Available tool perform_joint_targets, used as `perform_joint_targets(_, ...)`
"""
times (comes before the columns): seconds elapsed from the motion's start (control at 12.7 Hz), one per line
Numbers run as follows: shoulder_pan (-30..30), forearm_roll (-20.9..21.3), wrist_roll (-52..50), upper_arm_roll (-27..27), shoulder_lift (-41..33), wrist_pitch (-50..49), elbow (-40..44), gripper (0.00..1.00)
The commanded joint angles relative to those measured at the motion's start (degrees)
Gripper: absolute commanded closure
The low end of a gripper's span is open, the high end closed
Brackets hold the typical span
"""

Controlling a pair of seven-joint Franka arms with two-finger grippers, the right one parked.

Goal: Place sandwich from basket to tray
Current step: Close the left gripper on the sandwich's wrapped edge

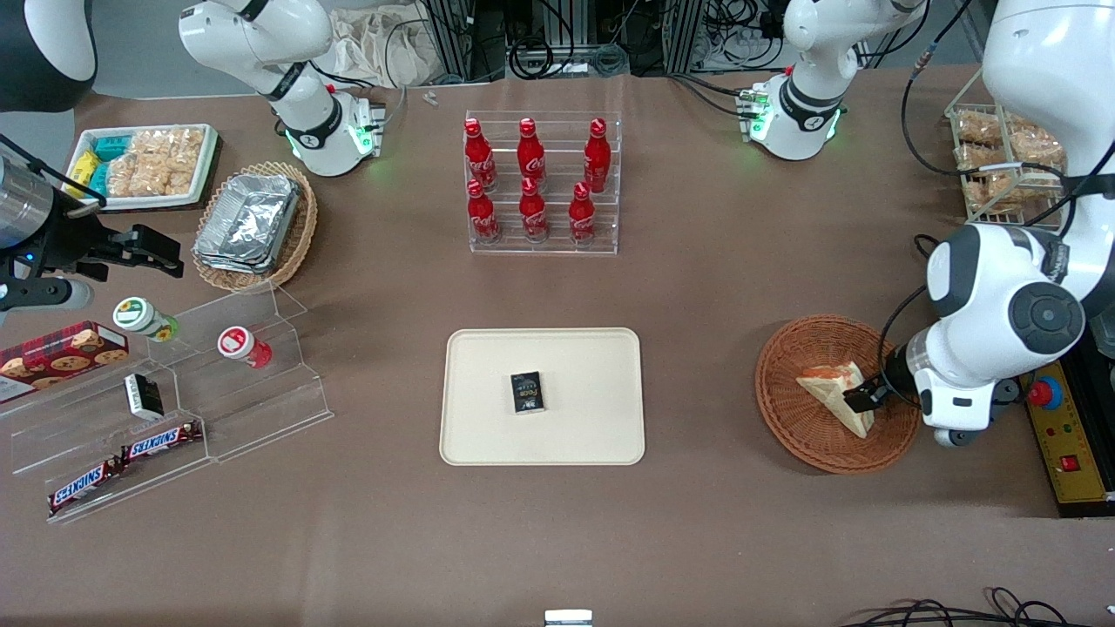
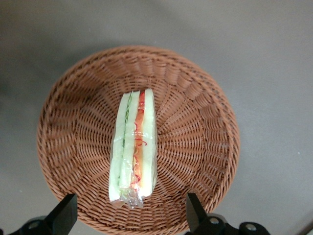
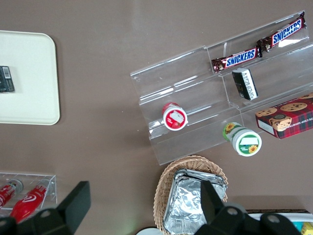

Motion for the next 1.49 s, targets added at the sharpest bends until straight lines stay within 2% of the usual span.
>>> perform_joint_targets(0.0, 0.08, 0.08, -3.47, -0.32, 1.79, 1.77, -0.22, 0.0)
perform_joint_targets(1.02, 0.34, 0.52, -4.8, 1.43, 5.4, 8.9, -4.7, 0.01)
perform_joint_targets(1.1, 0.34, 0.78, -4.8, 1.43, 6.01, 9.34, -4.53, 0.1)
perform_joint_targets(1.18, 0.25, 0.87, -4.8, 1.43, 6.19, 10.21, -4.52, 0.47)
perform_joint_targets(1.26, 0.25, 0.95, -4.71, 1.43, 6.19, 10.39, -4.52, 0.72)
perform_joint_targets(1.34, 0.25, 1.48, -4.45, 1.43, 6.28, 10.39, -4.52, 0.93)
perform_joint_targets(1.42, 0.25, 2.96, -4.44, 1.52, 6.46, 10.39, -4.61, 1.0)
